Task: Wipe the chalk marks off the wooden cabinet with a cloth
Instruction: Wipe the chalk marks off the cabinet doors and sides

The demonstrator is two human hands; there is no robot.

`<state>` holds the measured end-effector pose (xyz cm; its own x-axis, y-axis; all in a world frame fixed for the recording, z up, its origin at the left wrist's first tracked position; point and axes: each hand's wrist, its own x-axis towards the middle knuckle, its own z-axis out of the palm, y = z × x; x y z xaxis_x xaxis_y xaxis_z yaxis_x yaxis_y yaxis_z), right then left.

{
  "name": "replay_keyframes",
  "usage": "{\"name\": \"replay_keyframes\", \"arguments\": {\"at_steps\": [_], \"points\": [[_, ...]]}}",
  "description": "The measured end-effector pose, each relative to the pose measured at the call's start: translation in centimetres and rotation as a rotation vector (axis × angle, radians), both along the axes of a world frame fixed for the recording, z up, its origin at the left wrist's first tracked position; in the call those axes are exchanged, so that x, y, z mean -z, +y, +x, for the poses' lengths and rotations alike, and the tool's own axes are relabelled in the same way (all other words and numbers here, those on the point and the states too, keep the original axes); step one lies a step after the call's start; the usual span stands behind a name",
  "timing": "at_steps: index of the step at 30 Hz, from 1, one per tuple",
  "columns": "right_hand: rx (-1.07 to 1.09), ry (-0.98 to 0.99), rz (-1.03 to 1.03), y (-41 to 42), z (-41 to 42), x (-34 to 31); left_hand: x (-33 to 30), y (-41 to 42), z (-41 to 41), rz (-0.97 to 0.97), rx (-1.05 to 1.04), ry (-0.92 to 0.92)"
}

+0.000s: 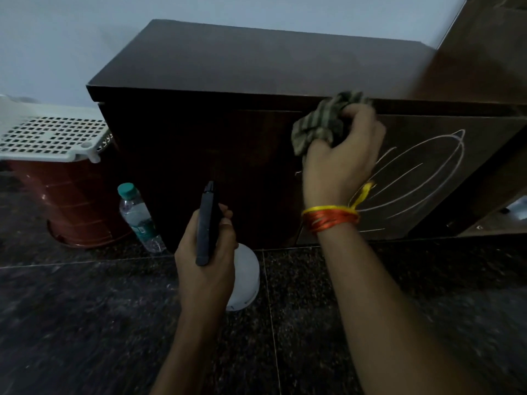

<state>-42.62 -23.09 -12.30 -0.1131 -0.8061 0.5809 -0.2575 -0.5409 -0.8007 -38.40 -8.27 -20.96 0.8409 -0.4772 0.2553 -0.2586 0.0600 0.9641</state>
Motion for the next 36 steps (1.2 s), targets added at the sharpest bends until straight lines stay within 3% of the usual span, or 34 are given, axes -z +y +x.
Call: {"name": "replay_keyframes", "arguments": {"at_steps": [7, 12, 20, 26, 36], "points": [[-0.058, 0.094, 0.03, 0.7, -0.2, 2.9, -0.4, -0.6, -0.4, 0.001, -0.002, -0.044], [-0.018, 0.234, -0.086, 0.1, 0.0, 2.1, -0.3, -0.8, -0.8, -0.004, -0.015, -0.05], [-0.098, 0.001, 0.025, 0.8, -0.3, 5.6, -0.4, -0.8, -0.7, 0.008, -0.011, -0.02], [-0.052, 0.153, 0.054, -0.1, -0.7, 3.7, -0.6, -0.9, -1.1, -0.014, -0.004, -0.023], [-0.114, 0.127, 0.032, 0.4, -0.9, 5.8, -0.6, -1.3, -1.5, -0.002, 0.009, -0.026]]}}
